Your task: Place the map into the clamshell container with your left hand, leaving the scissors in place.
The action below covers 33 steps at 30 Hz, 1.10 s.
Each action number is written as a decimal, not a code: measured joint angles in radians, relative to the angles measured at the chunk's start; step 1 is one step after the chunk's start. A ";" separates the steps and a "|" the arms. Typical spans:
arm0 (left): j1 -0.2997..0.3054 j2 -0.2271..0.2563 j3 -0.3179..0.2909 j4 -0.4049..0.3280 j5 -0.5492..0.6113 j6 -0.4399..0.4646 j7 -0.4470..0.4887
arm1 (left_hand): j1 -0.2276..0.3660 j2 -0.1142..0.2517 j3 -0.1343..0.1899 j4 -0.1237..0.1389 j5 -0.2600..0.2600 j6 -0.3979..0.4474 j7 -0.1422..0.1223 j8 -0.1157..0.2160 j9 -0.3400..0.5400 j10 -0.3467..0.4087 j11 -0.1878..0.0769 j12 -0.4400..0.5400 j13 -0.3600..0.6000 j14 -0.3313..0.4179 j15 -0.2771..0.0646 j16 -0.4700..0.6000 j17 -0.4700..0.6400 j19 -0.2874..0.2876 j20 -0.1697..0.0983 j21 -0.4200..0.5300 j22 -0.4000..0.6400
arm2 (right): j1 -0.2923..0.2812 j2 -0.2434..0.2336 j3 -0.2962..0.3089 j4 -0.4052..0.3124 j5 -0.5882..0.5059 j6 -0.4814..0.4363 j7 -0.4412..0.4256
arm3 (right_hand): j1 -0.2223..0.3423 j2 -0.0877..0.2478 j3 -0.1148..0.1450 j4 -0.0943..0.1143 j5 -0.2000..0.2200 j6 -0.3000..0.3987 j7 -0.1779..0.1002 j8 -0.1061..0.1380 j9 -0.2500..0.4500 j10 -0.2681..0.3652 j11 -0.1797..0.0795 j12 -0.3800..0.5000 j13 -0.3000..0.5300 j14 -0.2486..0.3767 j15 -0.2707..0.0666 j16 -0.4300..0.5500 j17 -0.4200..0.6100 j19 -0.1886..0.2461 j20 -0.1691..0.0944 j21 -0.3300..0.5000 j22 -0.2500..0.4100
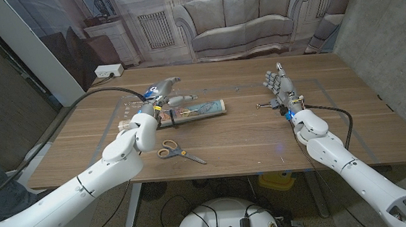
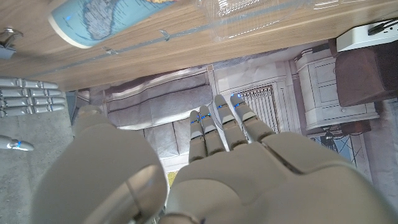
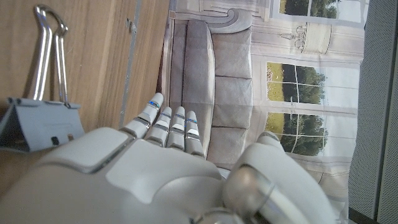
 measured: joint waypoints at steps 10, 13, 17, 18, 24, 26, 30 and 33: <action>-0.019 0.002 0.024 0.000 0.043 0.018 -0.040 | 0.004 -0.004 -0.003 -0.003 0.000 0.013 -0.002 0.000 0.000 0.007 -0.007 0.000 0.000 0.000 0.000 -0.008 0.000 0.006 -0.006 -0.004 0.000 | -0.006 0.000 0.002 -0.016 0.000 -0.007 -0.016 | 0.004 0.004 0.003 -0.003 0.000 0.000 0.000 0.000 0.000 0.000 0.000 0.000 0.000 0.000 0.000 0.000 0.000 0.000 0.000 -0.008 0.000; -0.024 0.002 0.028 0.000 0.050 0.021 -0.049 | 0.008 -0.007 -0.007 -0.007 0.000 0.013 -0.002 -0.004 0.000 0.007 -0.007 -0.007 0.000 0.000 0.000 -0.008 0.000 0.006 -0.006 -0.004 0.000 | -0.007 0.000 0.002 -0.017 0.000 -0.008 -0.018 | 0.004 0.004 0.003 -0.003 0.000 0.000 0.000 0.000 0.000 0.000 0.000 0.000 0.000 0.000 0.000 0.000 0.000 0.000 0.000 -0.009 0.000; -0.031 0.000 0.036 0.003 0.065 0.027 -0.068 | 0.008 -0.007 -0.007 -0.007 0.008 0.009 -0.006 -0.008 0.000 0.007 -0.007 -0.015 0.000 0.000 0.000 -0.010 0.000 0.005 -0.006 -0.007 0.000 | -0.007 0.000 0.003 -0.018 0.000 -0.008 -0.020 | 0.004 0.004 0.001 -0.006 0.000 0.000 0.000 0.000 0.000 0.000 0.000 0.000 0.000 0.000 0.000 0.000 0.000 0.000 0.000 -0.008 0.000; -0.035 -0.001 0.039 0.004 0.073 0.030 -0.075 | 0.008 -0.007 -0.008 -0.008 0.008 0.009 -0.006 -0.008 0.000 0.007 -0.007 -0.015 0.000 0.000 0.000 -0.015 0.000 0.005 -0.006 -0.007 0.000 | -0.007 0.001 0.003 -0.018 0.000 -0.008 -0.020 | 0.004 0.004 0.001 -0.006 0.000 0.000 0.000 0.000 0.000 0.000 0.000 0.000 0.000 0.000 0.000 0.000 0.000 0.000 0.000 -0.008 0.000; -0.048 -0.007 0.056 0.011 0.092 0.042 -0.099 | 0.027 -0.026 -0.020 -0.020 0.008 -0.010 -0.009 -0.024 0.001 -0.011 -0.018 -0.026 0.000 -0.010 0.003 -0.023 -0.003 0.002 -0.002 -0.017 0.000 | -0.006 0.005 0.004 -0.016 0.003 -0.007 -0.020 | 0.004 0.004 0.001 -0.006 0.000 0.000 0.000 0.000 0.000 0.004 0.004 0.000 0.000 0.000 0.000 0.000 0.000 0.000 0.000 -0.008 0.000; -0.054 -0.009 0.064 0.012 0.111 0.054 -0.118 | 0.037 -0.036 -0.026 -0.026 0.008 -0.024 -0.011 -0.031 0.005 -0.022 -0.020 -0.030 0.000 -0.017 -0.001 -0.026 -0.003 -0.001 -0.004 -0.019 0.000 | -0.005 0.008 0.006 -0.011 0.006 -0.006 -0.019 | 0.004 0.004 0.001 -0.006 0.000 0.000 0.000 0.000 0.000 0.004 0.004 0.000 0.000 0.000 0.000 0.000 0.000 0.000 0.000 -0.008 0.000; -0.064 -0.012 0.076 0.015 0.131 0.068 -0.139 | 0.065 -0.048 -0.038 -0.038 0.008 -0.057 -0.014 -0.043 0.005 -0.044 -0.018 -0.041 0.000 -0.035 0.002 -0.031 -0.003 -0.015 -0.004 -0.030 0.000 | -0.001 0.012 0.007 -0.004 0.010 -0.001 -0.015 | 0.004 0.004 0.001 -0.006 0.000 0.000 0.000 0.000 0.000 0.004 0.004 0.000 0.000 0.000 0.000 0.000 0.000 0.000 0.000 -0.015 0.000; -0.073 -0.014 0.085 0.016 0.145 0.078 -0.158 | 0.078 -0.056 -0.042 -0.043 0.008 -0.074 -0.016 -0.050 0.005 -0.058 -0.021 -0.047 0.004 -0.049 0.002 -0.037 -0.003 -0.020 -0.002 -0.032 0.000 | 0.001 0.014 0.007 0.001 0.011 0.001 -0.013 | 0.004 0.004 0.001 -0.006 0.000 0.000 0.000 0.000 0.000 0.004 0.004 0.000 0.000 0.000 0.000 0.000 0.000 0.000 0.000 -0.015 0.000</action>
